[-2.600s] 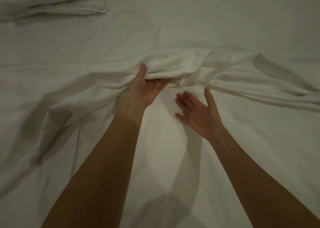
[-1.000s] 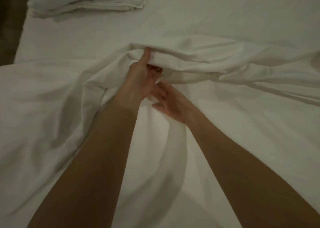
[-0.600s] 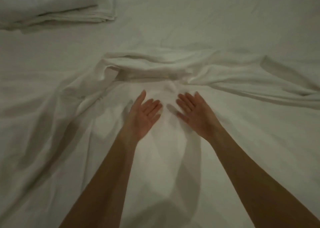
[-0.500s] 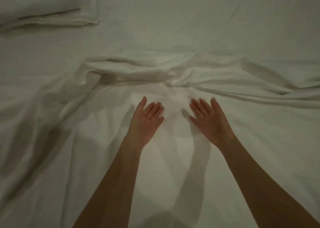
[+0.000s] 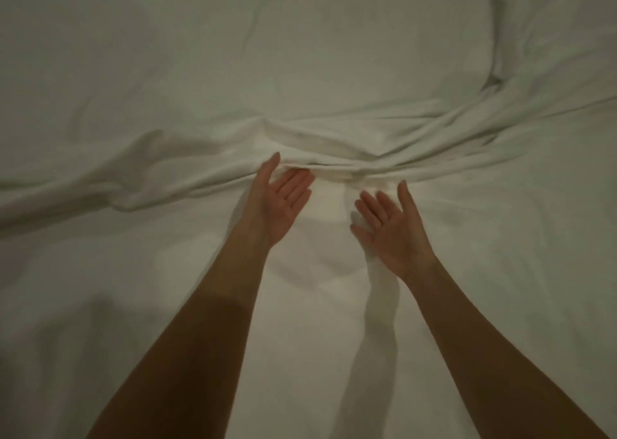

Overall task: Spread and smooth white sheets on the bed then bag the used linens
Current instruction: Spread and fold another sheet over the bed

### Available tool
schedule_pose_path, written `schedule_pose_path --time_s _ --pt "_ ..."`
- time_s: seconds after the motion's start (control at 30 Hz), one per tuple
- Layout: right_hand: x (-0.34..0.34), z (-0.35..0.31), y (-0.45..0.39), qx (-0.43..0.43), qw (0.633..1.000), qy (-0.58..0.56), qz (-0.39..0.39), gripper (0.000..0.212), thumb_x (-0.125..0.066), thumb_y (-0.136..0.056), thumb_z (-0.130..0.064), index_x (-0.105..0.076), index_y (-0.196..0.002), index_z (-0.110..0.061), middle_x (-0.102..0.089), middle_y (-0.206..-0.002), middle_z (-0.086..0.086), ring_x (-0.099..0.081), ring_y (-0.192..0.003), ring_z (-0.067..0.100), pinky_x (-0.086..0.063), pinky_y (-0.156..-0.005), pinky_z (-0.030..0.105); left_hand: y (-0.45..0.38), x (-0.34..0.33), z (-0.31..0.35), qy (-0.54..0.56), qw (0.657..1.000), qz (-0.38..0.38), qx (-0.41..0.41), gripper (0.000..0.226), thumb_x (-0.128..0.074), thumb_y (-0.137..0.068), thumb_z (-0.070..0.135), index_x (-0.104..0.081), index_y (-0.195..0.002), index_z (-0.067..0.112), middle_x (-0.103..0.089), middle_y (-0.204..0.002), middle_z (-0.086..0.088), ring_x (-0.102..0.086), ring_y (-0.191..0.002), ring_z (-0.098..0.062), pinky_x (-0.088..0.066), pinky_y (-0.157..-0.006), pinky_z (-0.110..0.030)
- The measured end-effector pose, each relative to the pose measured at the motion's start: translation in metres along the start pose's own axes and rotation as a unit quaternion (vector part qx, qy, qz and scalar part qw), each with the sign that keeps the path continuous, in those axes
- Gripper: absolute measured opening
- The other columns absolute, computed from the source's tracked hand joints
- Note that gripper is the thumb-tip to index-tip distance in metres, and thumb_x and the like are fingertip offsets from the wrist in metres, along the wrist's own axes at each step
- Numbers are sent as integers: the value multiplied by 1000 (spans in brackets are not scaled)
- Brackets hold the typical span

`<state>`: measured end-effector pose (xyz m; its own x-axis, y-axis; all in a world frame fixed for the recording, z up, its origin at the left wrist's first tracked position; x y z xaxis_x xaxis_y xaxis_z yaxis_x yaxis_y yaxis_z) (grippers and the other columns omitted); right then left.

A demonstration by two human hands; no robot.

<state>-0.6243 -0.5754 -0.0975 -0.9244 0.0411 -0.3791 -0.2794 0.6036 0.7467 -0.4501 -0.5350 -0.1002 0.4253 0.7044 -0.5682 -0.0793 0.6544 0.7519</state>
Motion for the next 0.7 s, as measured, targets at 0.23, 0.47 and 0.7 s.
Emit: schedule_pose_path --time_s 0.23,0.47,0.7 --pt "7 3 -9 -35 998 27 -52 28 -33 -98 -49 -52 -108 -31 -45 -142 -1 -35 -139 14 -28 -116 43 -31 -40 -2 5 998 16 64 53 -51 -97 40 -52 -118 -9 -68 -103 -22 -73 -78 -29 -60 -60 -30" --pt "12 5 -14 -8 998 14 -54 69 -45 -86 -51 -26 -148 -28 -40 -149 -4 -40 -135 11 -36 -107 41 -49 -43 5 -94 987 107 75 68 -63 -87 50 -53 -112 -12 -63 -104 -26 -66 -85 -34 -58 -66 -38" --pt "13 7 -15 -10 999 12 -51 84 -50 -72 -56 -26 -148 -28 -42 -147 -6 -39 -136 11 -35 -108 41 -73 -62 24 -229 969 85 27 33 -35 -105 27 -56 -106 1 -70 -59 -7 -69 -53 -14 -53 -46 -23"
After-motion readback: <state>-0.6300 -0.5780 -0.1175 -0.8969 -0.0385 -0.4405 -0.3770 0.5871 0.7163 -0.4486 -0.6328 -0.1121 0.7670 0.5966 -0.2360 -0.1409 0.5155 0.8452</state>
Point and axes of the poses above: each hand's wrist, its own y-axis away from the middle knuckle, its own x-axis out of the back of the hand, z = x × y, the point moved 5 cm from there along -y, towards the middle knuckle
